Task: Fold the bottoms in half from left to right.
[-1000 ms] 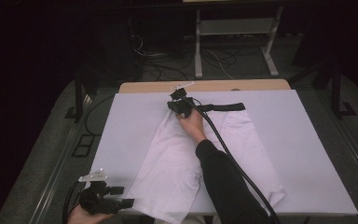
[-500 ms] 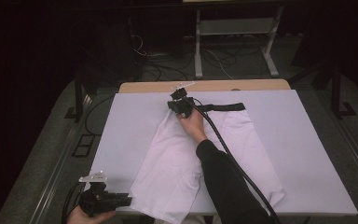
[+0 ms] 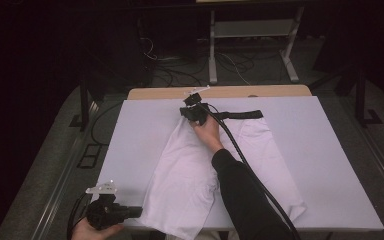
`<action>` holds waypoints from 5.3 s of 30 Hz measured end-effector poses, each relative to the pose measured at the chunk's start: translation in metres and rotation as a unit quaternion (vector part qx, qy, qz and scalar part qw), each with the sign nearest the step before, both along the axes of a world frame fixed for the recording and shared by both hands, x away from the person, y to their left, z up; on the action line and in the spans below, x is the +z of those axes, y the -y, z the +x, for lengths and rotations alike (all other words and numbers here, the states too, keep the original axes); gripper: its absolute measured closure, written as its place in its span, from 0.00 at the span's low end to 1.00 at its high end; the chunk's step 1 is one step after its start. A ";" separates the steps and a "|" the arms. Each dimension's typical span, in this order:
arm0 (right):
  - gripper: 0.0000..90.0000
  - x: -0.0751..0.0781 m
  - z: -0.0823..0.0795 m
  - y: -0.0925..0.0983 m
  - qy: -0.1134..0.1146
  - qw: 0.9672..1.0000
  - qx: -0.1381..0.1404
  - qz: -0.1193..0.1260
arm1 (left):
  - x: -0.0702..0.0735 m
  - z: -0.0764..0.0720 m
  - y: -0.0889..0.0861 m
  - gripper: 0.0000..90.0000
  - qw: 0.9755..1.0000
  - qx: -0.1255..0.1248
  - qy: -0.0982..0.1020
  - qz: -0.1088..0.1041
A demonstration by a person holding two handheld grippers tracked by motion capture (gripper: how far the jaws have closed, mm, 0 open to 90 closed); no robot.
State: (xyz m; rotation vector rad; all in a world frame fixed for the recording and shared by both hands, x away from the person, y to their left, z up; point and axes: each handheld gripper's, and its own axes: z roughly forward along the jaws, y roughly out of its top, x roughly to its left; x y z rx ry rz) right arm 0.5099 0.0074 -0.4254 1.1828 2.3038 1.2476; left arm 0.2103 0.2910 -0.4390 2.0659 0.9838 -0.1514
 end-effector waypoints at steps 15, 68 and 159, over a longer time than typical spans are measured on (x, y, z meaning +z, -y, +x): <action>0.95 0.016 0.001 0.013 0.004 1.000 0.008 0.002 | 0.028 -0.002 0.025 0.97 0.997 -0.050 0.048 -0.022; 0.95 0.041 -0.003 0.068 0.010 1.000 0.015 -0.002 | 0.052 0.002 0.120 0.97 0.961 -0.229 0.144 -0.061; 0.95 0.024 -0.014 0.197 -0.012 1.000 -0.015 0.016 | 0.046 0.015 0.272 0.97 0.923 -0.351 0.128 -0.094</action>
